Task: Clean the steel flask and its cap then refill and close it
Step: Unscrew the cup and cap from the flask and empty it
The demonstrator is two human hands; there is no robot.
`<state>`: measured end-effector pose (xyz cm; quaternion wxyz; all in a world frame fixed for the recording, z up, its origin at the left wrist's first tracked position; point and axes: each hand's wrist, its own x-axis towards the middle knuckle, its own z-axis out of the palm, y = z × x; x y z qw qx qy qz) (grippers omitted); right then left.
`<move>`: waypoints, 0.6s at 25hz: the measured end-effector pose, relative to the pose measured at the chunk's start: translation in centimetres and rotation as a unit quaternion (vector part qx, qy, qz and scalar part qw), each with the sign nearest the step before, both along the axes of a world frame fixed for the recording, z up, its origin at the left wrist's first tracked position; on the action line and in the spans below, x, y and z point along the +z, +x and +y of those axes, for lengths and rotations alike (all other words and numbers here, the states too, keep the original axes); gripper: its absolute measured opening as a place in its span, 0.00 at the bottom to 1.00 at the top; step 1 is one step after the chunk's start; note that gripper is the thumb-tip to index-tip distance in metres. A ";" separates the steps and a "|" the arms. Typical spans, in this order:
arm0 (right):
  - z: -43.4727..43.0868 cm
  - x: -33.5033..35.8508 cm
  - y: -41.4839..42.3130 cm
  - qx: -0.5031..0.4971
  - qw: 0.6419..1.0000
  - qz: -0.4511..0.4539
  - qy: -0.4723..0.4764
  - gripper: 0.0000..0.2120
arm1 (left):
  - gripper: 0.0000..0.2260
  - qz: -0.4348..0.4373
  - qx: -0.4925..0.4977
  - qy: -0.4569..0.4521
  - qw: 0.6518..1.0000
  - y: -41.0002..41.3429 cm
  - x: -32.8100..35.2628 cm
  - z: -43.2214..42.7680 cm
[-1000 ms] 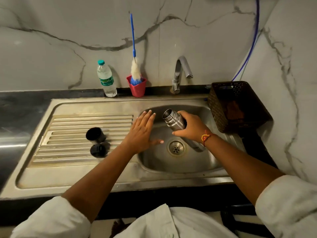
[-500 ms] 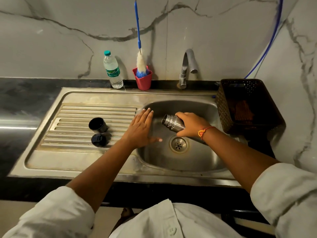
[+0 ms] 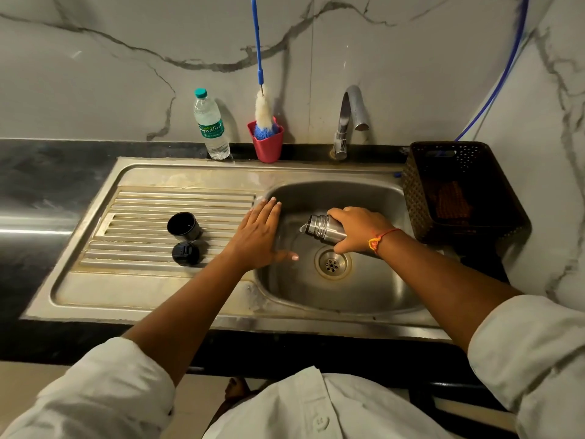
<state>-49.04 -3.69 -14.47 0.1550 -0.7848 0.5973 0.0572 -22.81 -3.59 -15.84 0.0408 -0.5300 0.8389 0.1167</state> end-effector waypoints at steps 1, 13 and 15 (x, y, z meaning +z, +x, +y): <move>0.0 0.0 -0.1 0.002 1.000 0.004 0.000 0.29 | 0.58 -0.001 0.000 0.001 1.000 0.1 0.0 0.0; 0.2 0.0 -0.3 0.003 0.998 0.055 0.001 0.29 | 0.58 -0.016 -0.011 0.000 1.000 0.0 0.3 -0.2; 0.2 0.0 -0.3 0.003 0.998 0.061 -0.001 0.29 | 0.58 -0.016 -0.013 -0.003 1.000 0.0 0.3 -0.3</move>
